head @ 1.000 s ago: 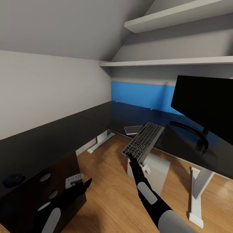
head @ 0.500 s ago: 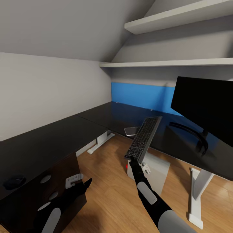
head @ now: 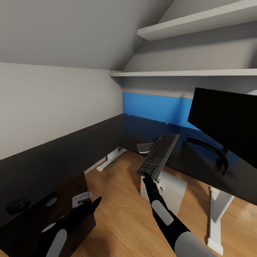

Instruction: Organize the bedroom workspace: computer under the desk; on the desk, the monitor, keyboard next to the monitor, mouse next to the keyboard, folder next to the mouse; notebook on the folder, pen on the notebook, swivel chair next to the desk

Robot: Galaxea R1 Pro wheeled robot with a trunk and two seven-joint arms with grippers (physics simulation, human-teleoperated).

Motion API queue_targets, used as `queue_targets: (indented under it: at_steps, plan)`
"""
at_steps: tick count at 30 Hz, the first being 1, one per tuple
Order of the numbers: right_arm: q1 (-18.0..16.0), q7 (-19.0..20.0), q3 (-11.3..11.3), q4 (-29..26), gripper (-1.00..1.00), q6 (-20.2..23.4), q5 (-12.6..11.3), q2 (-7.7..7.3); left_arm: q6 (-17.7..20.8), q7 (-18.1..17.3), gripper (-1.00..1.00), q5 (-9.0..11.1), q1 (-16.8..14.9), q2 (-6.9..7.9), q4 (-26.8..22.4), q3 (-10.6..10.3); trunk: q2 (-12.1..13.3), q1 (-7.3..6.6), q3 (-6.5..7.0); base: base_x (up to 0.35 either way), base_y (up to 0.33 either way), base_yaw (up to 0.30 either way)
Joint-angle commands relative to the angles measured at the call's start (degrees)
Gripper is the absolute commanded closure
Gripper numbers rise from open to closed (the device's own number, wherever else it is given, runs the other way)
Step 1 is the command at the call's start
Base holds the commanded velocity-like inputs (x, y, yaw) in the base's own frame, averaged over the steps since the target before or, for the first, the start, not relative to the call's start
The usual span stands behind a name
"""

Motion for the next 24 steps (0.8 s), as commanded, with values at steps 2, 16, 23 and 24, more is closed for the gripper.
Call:
queue_targets:
  at_steps: [2,16,23,24]
  plan:
    - [0.0,0.8,0.2,-0.4,1.00,-0.3,-0.7,-0.06,0.2,0.4,-1.00,0.5,0.0,0.04,-0.1,-0.1,0.8,-0.45,0.31,0.000,0.000,0.000]
    - [2.9,0.6,0.4,-8.0,1.00,0.3,-1.0,-1.18,0.2,0.4,-1.00,0.2,0.0,0.04,-0.1,-0.1,6.4,-3.53,2.82,0.000,0.000,0.000]
    - [5.4,-2.1,0.3,-14.3,1.00,9.4,-1.1,-1.84,0.2,0.6,-1.00,-0.1,0.0,-0.06,0.1,-0.3,9.2,-5.06,4.08,0.000,0.000,0.000]
    - [5.5,-2.3,0.3,-14.5,1.00,11.3,-1.1,-1.85,0.2,0.6,-1.00,-0.1,0.0,-0.13,0.1,-0.4,9.6,-5.28,4.26,0.000,0.000,0.000]
